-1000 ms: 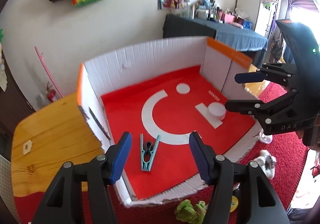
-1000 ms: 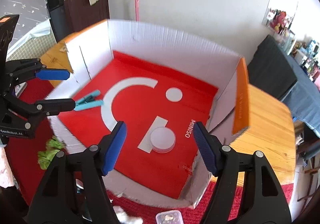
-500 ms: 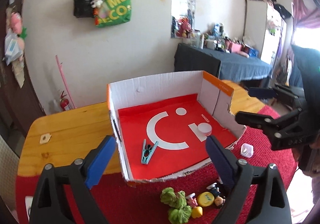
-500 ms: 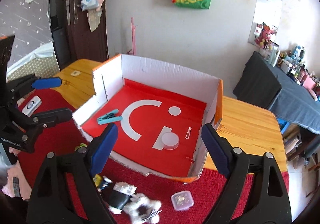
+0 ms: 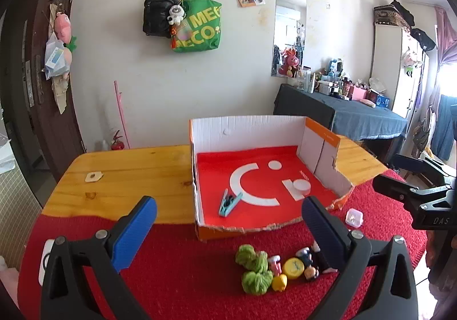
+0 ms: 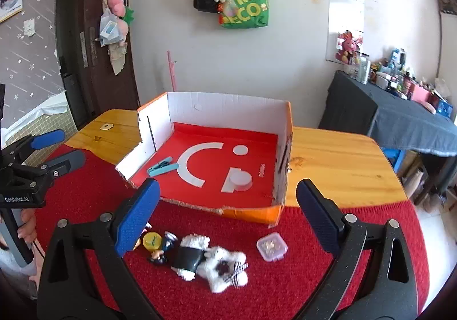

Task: Organize objects
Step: 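Withdraw both open grippers from the box back over the blanket, then grasp the green knitted ball with the left gripper while the right gripper grasps the white plush bear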

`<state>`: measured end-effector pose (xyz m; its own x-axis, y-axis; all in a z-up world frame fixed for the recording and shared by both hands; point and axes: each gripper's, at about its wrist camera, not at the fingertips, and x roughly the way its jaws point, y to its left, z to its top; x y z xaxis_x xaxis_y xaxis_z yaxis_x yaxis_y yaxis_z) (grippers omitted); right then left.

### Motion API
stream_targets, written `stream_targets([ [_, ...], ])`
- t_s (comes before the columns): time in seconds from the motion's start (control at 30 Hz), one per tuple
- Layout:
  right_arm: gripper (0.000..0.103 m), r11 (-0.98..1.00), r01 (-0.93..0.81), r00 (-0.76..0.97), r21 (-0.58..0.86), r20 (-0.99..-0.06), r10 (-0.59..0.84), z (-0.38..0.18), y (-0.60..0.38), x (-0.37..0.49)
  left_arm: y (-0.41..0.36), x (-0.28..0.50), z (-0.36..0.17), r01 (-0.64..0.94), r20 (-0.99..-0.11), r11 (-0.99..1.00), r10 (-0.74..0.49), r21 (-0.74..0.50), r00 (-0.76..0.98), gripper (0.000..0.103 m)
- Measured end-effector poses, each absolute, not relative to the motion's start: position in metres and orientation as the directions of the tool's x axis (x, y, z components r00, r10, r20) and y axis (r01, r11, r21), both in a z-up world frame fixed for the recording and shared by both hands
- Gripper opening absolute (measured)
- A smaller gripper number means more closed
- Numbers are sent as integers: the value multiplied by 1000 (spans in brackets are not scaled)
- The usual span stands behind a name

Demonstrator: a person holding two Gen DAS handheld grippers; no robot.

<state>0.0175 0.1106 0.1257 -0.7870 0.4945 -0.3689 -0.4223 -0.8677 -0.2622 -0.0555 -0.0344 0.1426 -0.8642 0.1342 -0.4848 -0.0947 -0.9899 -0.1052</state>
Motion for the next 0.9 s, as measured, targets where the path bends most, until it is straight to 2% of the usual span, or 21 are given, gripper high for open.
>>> stream_targets([
  [0.4, 98, -840, -484, -757, -244, -364, 542, 96, 108, 37, -18, -37, 115, -74, -527, -988, 133, -132, -840, 103],
  [0.63, 98, -828, -505, -723, -244, -405, 560, 71, 112, 43, -10, -38, 83, -55, -595, -986, 139, -157, -792, 103],
  [0.9, 98, -833, -508, -677, -220, -496, 544, 39, 124, 42, -7, -42, 52, -39, -663, -981, 159, -193, -731, 103],
])
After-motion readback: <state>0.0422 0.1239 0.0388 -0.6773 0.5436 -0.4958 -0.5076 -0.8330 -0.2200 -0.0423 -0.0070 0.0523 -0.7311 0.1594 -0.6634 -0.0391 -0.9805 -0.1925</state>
